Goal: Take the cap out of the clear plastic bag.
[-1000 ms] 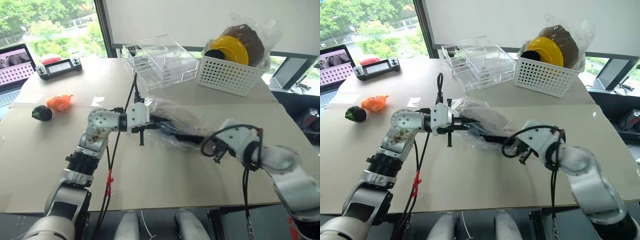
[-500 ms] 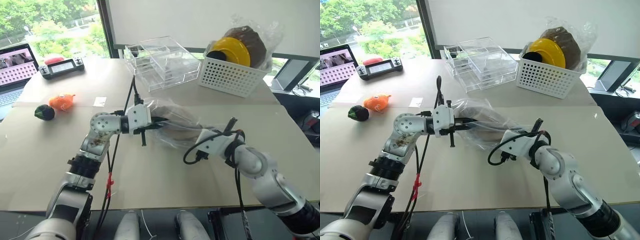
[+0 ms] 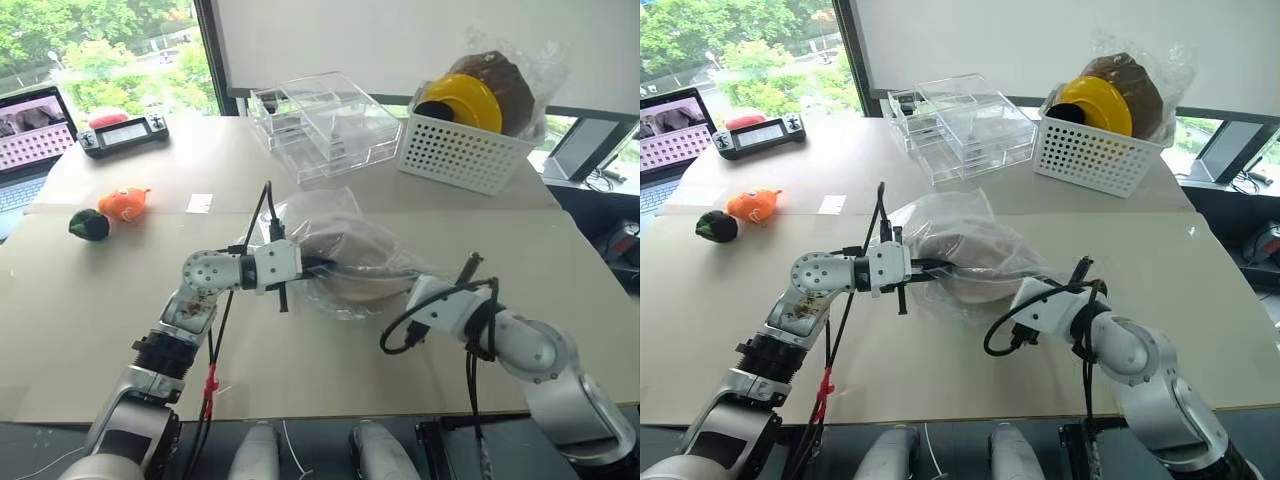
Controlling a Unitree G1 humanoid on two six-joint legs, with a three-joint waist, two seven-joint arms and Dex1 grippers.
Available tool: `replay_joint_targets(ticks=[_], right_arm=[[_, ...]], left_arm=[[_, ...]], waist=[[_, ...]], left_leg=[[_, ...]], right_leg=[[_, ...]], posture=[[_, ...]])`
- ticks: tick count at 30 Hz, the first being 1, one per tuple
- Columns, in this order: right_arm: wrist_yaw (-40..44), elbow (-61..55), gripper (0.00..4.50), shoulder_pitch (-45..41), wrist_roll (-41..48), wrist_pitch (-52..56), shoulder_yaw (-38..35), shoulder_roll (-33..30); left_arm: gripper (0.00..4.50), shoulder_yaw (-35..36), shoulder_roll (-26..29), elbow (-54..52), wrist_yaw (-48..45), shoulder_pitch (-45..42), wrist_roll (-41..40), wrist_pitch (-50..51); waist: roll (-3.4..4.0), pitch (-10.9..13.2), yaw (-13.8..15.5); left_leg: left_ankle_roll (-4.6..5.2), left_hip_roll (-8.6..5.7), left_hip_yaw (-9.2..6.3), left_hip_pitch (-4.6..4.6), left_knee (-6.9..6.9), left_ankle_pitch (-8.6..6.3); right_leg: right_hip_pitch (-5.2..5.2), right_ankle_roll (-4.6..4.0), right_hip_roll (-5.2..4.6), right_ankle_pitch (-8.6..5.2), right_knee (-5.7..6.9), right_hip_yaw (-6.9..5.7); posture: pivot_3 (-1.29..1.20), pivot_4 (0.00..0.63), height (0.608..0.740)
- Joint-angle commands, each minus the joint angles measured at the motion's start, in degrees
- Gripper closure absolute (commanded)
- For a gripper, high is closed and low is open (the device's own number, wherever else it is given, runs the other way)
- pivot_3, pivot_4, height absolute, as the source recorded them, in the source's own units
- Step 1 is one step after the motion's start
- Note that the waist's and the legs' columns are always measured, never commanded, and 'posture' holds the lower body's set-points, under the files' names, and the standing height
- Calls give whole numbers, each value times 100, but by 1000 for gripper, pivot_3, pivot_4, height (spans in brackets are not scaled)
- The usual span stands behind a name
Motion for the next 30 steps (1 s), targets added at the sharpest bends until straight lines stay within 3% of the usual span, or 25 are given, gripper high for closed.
replay_joint_targets(ticks=[1, 6, 9, 16, 21, 25, 30], right_arm=[[677, -980, 4437, 566, 1247, 631, -379, 236], [1216, -1502, 4437, 1016, 2160, 1349, -962, 71], [1269, -1668, 4437, 969, 3036, 1581, -1542, 365], [1065, -1680, 4437, 920, 6889, 1476, -3313, 104], [-101, -1078, 4437, 409, 9476, 589, -4103, 230], [-1123, -365, 4437, -222, 10108, -8, -4500, 325], [-2367, 382, 4437, -1121, 9798, -354, -4488, 207]], left_arm=[[4500, -5, -30, 23, 143, -103, 82, 65], [4500, -22, -47, 39, 118, -102, 83, 73], [4500, -32, -44, 43, 110, -85, 104, 32], [4500, -42, -55, 99, 116, -120, 129, -12], [4500, -32, -48, 77, 128, -101, 139, -69], [4500, -3, 13, 5, 125, 2, 161, -297], [4500, 126, 334, 549, 337, -105, 543, -1612]], waist=[[-1, 0, 33], [-4, -3, 34], [-9, -6, 29], [-9, -4, -14], [-14, -2, -14], [-15, -1, -20], [-14, -1, -23]], left_leg=[[0, 0, -1, 1, -3, 0], [0, 0, -2, 1, -1, 0], [0, 2, -3, 9, -5, 0], [1, 2, -1, 6, -11, -1], [1, 2, 0, 1, -6, -1], [1, 2, 0, 1, -6, 0], [1, 2, 1, 0, -13, 0]], right_leg=[[1, 0, 0, -1, 0, -1], [6, -2, 0, -1, -2, -3], [8, 0, 2, -3, -1, -5], [7, -2, 1, -3, -2, -2], [8, 0, 0, -2, -4, 0], [9, 0, 1, -1, -5, 0], [3, -12, 1, 5, -6, 2]], posture=[[0, 150, 735], [0, 150, 735], [0, 150, 735], [0, 150, 735], [0, 150, 735], [0, 150, 735], [0, 150, 735]])
